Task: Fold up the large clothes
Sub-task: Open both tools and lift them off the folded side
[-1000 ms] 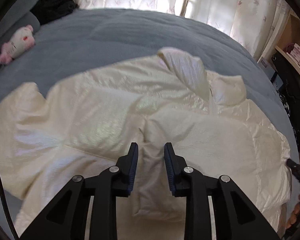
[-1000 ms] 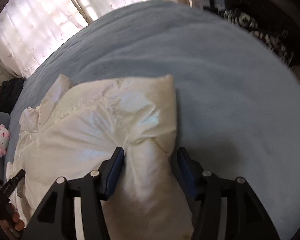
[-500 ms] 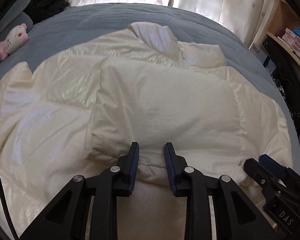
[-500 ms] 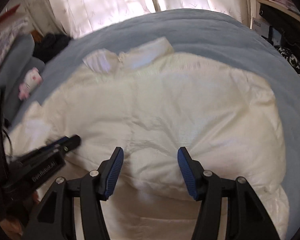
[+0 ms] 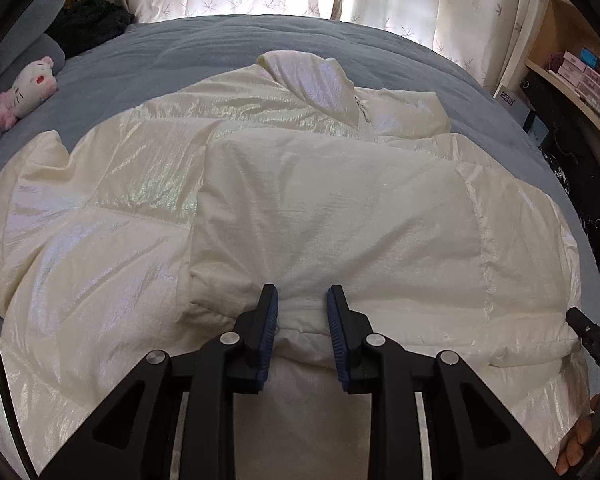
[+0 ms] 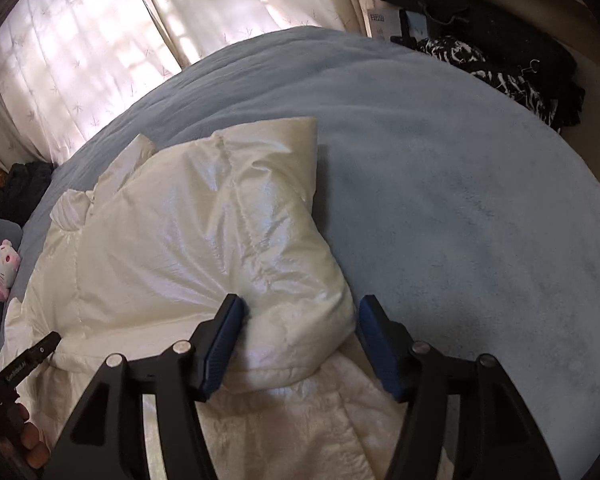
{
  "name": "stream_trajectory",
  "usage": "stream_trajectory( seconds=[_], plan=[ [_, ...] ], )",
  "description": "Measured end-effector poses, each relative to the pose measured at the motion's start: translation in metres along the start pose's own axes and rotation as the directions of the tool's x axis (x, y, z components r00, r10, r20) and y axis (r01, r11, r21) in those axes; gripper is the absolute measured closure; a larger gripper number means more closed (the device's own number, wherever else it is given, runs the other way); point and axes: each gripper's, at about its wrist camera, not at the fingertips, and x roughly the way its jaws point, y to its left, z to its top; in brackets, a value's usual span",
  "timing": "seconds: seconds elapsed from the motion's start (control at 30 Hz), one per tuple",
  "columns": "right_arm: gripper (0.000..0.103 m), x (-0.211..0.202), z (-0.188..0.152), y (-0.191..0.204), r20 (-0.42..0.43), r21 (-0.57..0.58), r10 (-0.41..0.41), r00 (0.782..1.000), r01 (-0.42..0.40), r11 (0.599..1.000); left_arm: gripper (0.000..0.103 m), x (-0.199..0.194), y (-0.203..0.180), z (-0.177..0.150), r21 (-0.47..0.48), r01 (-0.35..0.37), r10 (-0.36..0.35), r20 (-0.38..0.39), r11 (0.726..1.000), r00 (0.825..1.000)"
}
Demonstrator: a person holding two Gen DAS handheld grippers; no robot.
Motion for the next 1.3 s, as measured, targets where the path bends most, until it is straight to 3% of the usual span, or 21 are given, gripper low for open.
stream_trajectory(
  seconds=[0.1,0.23,0.47,0.7,0.97,1.3],
  plan=[
    [0.042,-0.01,0.001,0.008,0.02,-0.019,-0.026,0.999,0.026,0.999,0.078,-0.012,-0.002,-0.001,-0.01,-0.001,0.001,0.006,1.0,1.0],
    [0.042,-0.041,-0.009,0.016,0.058,-0.004,0.027,0.998,-0.027,1.0,0.073,-0.039,-0.006,-0.003,-0.008,0.006,-0.005,0.024,1.0,1.0],
    [0.042,-0.093,-0.028,0.037,0.093,-0.023,0.047,0.995,-0.045,0.999,0.057,-0.1,-0.013,-0.021,0.017,0.003,-0.005,0.061,1.0,0.998],
    [0.042,-0.136,-0.07,0.052,0.029,-0.016,0.15,0.988,-0.15,0.989,0.05,-0.155,-0.003,-0.056,0.018,-0.016,0.014,0.08,1.0,0.997],
    [0.038,-0.167,-0.114,0.079,-0.025,-0.101,0.187,0.982,-0.189,0.977,0.043,-0.206,0.023,-0.1,0.028,-0.043,0.04,0.091,0.999,0.995],
    [0.034,-0.191,-0.148,0.134,-0.069,-0.232,0.231,0.97,-0.241,0.942,0.035,-0.246,0.084,-0.113,-0.015,-0.069,0.07,0.155,0.998,0.985]
  ],
)
